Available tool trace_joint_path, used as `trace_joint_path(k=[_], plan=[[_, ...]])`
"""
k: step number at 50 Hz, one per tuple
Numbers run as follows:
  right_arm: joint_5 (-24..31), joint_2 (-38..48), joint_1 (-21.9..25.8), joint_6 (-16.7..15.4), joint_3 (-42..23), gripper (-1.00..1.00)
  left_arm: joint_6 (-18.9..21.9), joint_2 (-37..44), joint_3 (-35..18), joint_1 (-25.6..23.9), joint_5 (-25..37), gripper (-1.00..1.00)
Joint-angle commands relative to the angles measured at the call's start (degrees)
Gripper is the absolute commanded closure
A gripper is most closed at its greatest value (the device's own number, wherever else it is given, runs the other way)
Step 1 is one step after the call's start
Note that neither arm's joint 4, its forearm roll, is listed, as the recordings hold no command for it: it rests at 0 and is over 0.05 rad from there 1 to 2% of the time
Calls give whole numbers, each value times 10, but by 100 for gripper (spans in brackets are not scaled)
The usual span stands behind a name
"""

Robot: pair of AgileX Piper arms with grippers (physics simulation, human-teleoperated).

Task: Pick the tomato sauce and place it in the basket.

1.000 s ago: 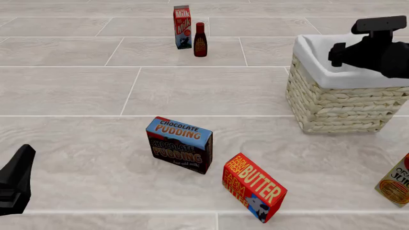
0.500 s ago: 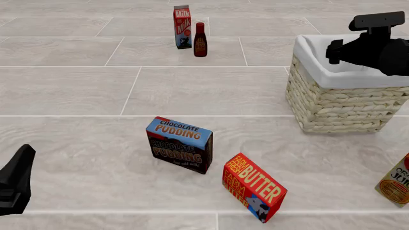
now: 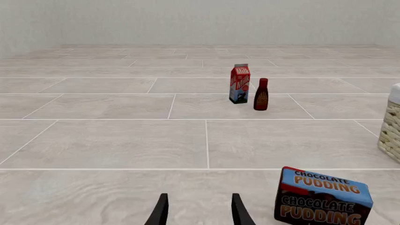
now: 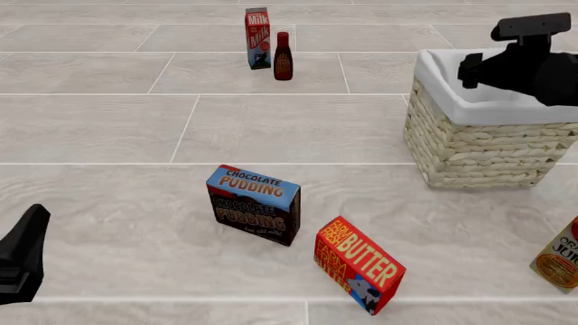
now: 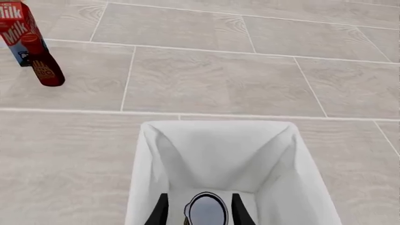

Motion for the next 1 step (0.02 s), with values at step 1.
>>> trace_joint_path(k=[1], plan=[[-1,-9,3,2,2,-100,0,0,0,0,0,-100]])
